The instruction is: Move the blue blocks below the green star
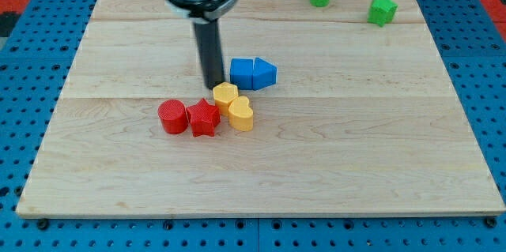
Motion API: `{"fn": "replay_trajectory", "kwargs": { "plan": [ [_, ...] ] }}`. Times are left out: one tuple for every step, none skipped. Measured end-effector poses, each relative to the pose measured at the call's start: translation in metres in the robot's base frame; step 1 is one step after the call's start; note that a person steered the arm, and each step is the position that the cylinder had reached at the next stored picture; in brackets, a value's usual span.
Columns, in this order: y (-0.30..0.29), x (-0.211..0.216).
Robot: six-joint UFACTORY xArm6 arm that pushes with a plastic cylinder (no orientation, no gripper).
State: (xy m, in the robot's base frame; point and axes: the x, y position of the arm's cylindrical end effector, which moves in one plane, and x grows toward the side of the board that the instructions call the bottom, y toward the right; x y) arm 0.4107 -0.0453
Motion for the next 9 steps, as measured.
{"fn": "replay_trajectory", "kwargs": {
  "plan": [
    [0.047,-0.010],
    [0.091,-0.005],
    [0.123,-0.005],
    [0.163,-0.005],
    [0.170,-0.024],
    [0.176,-0.039],
    [0.193,-0.046],
    [0.211,-0.049],
    [0.218,-0.061]
  ]
}}
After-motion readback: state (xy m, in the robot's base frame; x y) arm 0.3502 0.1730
